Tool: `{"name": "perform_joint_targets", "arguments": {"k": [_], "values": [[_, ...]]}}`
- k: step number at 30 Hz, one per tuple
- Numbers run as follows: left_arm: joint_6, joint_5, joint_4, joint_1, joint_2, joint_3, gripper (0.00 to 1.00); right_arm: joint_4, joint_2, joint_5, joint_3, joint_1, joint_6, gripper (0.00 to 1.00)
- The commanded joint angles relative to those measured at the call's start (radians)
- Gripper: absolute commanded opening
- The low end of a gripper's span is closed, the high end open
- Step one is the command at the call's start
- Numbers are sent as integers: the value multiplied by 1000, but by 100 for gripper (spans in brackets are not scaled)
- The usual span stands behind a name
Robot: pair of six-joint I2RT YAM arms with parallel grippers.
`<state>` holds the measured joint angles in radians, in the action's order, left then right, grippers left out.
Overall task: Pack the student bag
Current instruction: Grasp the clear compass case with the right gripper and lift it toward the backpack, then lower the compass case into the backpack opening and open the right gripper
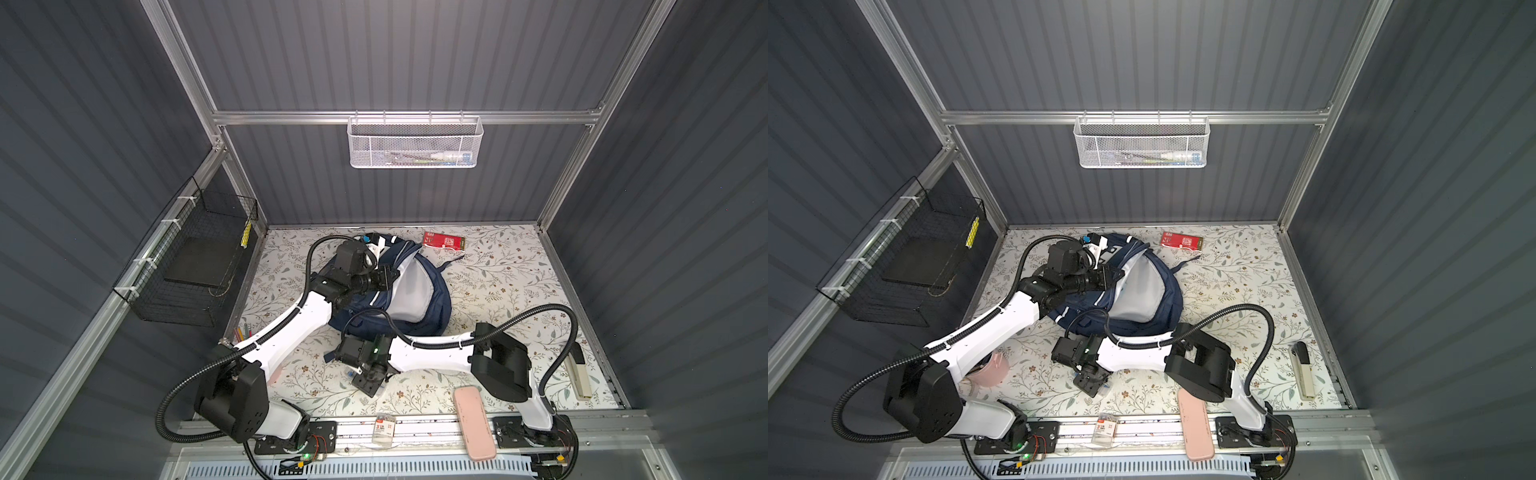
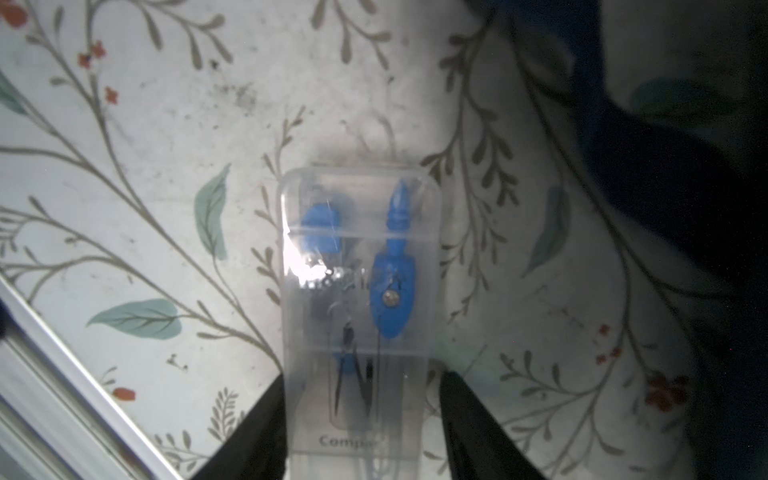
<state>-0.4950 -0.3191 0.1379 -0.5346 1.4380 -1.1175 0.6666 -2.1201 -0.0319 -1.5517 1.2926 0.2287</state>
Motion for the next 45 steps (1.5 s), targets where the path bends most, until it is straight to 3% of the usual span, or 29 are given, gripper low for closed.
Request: {"name": "perform_joint_targets", "arguments": {"k": [1, 7, 17, 23, 27, 33, 37, 41, 45], "values": [[-8, 23, 23, 18, 0, -28, 0, 8, 10, -38, 9, 2, 9, 47], [-5, 25, 21, 18, 3, -27, 0, -24, 103, -65, 87, 1, 39, 44], [-31, 0, -8, 18, 10, -44, 0, -117, 430, -116, 374, -42, 152, 41], [-40, -3, -18, 18, -7, -38, 0, -147, 612, -91, 534, -174, 214, 42], [-35, 8, -21, 18, -10, -26, 0, -170, 681, -60, 547, -292, 209, 42], [-33, 44, 17, 18, -14, -46, 0, -118, 620, 45, 377, -506, 265, 43], [-27, 29, 15, 17, -18, -64, 0, -90, 490, 48, 217, -563, 261, 44], [-32, 38, 15, 16, -19, -70, 0, -47, 334, 144, 56, -620, 309, 45], [-10, 100, 48, 10, -38, -104, 0, -102, 262, 143, 15, -625, 367, 48]]}}
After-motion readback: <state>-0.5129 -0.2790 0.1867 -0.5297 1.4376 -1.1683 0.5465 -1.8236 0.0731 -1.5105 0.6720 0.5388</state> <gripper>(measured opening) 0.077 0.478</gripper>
